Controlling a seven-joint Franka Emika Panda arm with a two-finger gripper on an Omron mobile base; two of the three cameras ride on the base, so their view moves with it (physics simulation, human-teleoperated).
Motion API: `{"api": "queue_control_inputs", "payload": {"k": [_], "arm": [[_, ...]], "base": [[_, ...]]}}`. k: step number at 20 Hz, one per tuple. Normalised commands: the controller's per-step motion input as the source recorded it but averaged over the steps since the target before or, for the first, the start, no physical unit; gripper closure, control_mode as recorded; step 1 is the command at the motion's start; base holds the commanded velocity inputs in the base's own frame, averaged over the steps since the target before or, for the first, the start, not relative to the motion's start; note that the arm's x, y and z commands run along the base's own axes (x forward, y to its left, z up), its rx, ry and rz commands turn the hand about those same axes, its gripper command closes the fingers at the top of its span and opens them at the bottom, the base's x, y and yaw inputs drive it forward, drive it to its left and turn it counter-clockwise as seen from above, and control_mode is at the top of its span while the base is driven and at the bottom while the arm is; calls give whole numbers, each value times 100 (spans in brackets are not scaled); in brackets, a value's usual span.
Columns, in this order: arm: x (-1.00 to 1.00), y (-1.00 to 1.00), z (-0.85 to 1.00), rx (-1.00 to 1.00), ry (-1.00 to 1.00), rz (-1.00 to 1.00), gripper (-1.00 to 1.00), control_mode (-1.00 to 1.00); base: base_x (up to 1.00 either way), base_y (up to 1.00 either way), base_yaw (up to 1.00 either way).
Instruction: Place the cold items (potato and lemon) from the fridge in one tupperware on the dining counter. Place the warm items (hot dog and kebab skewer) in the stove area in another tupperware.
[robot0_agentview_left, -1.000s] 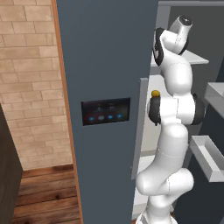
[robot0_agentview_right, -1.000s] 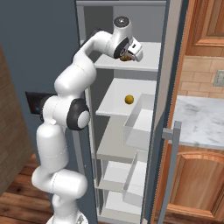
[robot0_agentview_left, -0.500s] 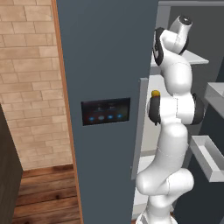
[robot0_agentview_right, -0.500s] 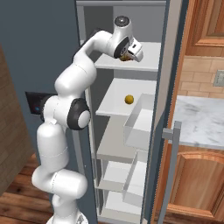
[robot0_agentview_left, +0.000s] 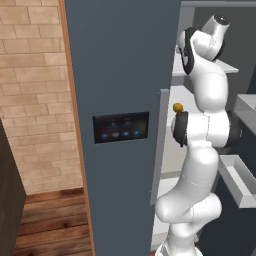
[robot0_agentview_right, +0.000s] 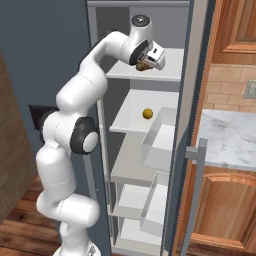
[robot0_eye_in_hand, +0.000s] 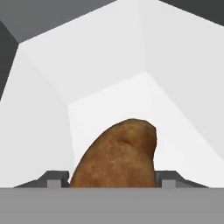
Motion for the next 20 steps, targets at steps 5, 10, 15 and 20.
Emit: {"api": "queue_control_inputs", "payload": {"k": [5, 10, 15, 20], "arm": [[-8, -17, -24, -19, -23, 24, 100, -100], [-16, 0, 0, -24, -23, 14, 100, -100], [-30, 2, 17, -13, 0, -1, 100, -100], [-89, 3, 21, -9, 1, -11, 100, -100]], "base": [[0, 0, 0], [0, 0, 0], [0, 0, 0], [0, 0, 0]]}}
